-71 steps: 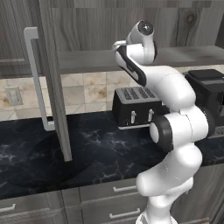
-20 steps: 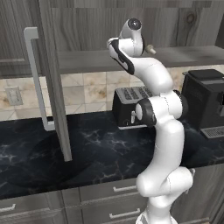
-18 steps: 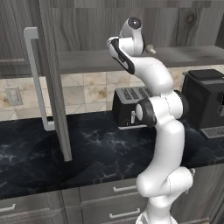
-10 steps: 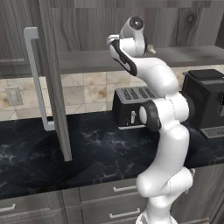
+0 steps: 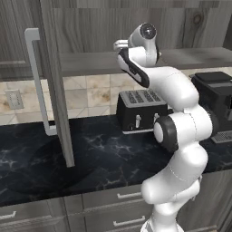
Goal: Pick the mushrooms from the cabinet and place them in one bowl. Pick the lemon wedge from the sink and place it in the other bowl.
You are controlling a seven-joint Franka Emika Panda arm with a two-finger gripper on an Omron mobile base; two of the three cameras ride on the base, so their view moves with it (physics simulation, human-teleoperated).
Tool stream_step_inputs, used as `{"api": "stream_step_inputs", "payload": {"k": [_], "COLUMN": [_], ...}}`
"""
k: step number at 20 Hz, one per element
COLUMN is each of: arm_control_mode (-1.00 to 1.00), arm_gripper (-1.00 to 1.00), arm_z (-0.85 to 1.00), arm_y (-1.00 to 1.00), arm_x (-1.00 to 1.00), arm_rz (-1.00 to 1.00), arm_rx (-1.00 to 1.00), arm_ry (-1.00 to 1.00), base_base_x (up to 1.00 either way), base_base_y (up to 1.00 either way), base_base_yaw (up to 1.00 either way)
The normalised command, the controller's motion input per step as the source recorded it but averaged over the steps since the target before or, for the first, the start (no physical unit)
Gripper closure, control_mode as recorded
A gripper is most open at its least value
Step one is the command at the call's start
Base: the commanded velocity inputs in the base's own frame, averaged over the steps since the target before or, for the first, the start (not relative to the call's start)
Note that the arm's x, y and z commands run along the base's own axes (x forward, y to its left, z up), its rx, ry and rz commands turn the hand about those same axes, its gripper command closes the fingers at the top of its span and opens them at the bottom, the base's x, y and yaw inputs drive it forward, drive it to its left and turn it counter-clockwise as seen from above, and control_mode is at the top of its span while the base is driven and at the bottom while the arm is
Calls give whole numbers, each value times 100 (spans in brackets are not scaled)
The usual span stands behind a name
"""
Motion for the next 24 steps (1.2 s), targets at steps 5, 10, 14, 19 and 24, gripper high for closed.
{"api": "stream_step_inputs", "payload": {"k": [5,10,14,19,24], "arm_control_mode": [-100,-100,-100,-100,-100], "arm_gripper": [100,100,100,100,100], "arm_z": [0,0,0,-4,-12], "arm_y": [-8,-1,-5,-6,-20], "arm_x": [-94,-91,-97,-96,-99], "arm_rz": [-8,-9,-8,-7,-6], "arm_rx": [4,1,0,0,-1], "arm_ry": [0,0,0,4,7], "base_base_x": [0,0,0,0,0], "base_base_y": [0,0,0,0,0], "base_base_yaw": [0,0,0,0,0]}}
